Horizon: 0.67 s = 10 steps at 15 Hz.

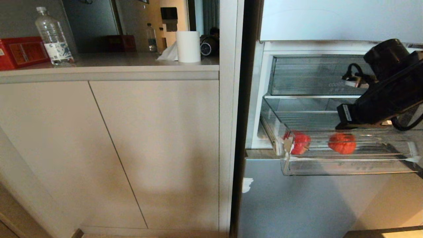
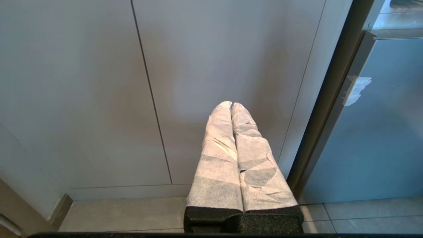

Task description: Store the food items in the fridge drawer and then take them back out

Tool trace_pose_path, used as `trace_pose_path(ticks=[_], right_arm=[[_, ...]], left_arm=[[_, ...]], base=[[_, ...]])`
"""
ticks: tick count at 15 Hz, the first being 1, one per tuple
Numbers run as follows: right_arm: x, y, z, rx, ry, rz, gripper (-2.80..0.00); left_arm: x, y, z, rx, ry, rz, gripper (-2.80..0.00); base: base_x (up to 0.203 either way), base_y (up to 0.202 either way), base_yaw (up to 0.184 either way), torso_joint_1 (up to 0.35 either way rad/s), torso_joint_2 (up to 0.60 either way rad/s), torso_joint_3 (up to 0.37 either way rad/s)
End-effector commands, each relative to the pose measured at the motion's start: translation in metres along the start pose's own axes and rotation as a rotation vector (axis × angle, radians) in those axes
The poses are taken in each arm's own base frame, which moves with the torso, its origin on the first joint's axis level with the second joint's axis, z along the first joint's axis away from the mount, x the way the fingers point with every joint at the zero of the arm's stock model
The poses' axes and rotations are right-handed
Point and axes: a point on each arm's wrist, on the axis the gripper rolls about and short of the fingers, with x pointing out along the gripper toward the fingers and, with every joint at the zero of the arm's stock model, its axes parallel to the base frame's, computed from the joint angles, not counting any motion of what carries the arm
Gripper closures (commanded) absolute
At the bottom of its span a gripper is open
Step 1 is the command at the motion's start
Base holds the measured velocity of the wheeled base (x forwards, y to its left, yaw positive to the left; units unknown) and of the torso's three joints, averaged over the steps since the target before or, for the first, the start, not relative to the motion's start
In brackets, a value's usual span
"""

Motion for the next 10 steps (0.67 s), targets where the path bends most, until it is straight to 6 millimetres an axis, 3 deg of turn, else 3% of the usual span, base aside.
trace_pose_path(ticks=[1, 6, 10], right_arm=[[-0.027, -0.003, -0.004, 0.004, -0.036, 0.002, 0.00], [0.002, -0.012, 0.003, 0.035, 0.005, -0.037, 0.00], [-0.010, -0.016, -0.010, 0.027, 0.021, -0.044, 0.00]], left_arm=[[0.000, 0.000, 0.000, 0.000, -0.002, 0.000, 0.00], [0.000, 0.000, 0.000, 0.000, -0.002, 0.000, 0.00], [0.000, 0.000, 0.000, 0.000, -0.002, 0.000, 0.00]], base=[[0.000, 0.000, 0.000, 0.000, 0.00, 0.000], [0.000, 0.000, 0.000, 0.000, 0.00, 0.000], [0.000, 0.000, 0.000, 0.000, 0.00, 0.000]])
